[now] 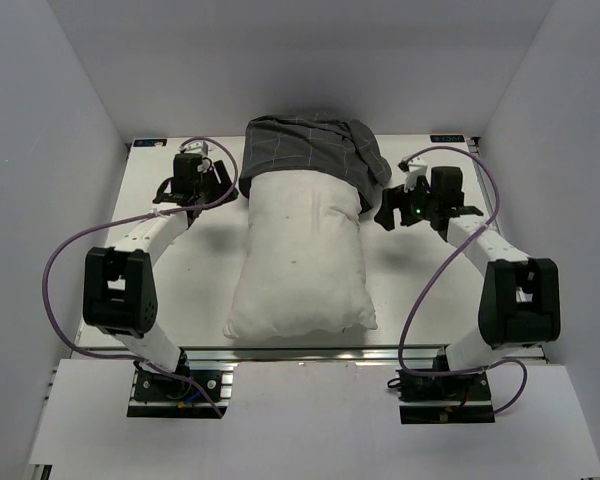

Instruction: Put the pillow into the pillowcase

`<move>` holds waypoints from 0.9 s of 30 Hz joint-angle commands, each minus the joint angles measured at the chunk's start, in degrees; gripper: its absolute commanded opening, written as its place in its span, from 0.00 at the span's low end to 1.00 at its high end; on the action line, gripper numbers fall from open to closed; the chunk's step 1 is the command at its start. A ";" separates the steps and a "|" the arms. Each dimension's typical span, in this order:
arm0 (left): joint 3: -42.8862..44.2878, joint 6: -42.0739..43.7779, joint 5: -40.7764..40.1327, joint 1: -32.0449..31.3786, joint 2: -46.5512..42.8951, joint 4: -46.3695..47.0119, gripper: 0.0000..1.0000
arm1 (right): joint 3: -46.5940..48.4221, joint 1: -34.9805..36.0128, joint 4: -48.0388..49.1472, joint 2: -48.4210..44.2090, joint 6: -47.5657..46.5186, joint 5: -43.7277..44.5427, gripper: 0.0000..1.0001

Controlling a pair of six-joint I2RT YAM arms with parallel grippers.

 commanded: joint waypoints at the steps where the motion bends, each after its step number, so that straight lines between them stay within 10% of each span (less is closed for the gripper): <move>1: -0.45 2.98 5.65 -0.36 1.78 12.09 0.73 | 4.69 1.01 4.87 3.33 2.40 0.74 0.89; 15: 10.71 4.74 9.63 -0.36 15.86 18.07 0.56 | 9.89 3.29 7.77 12.66 5.12 1.01 0.89; 27: 14.41 3.34 12.70 -0.36 20.96 19.57 0.10 | 10.67 6.37 11.89 15.81 3.45 11.71 0.90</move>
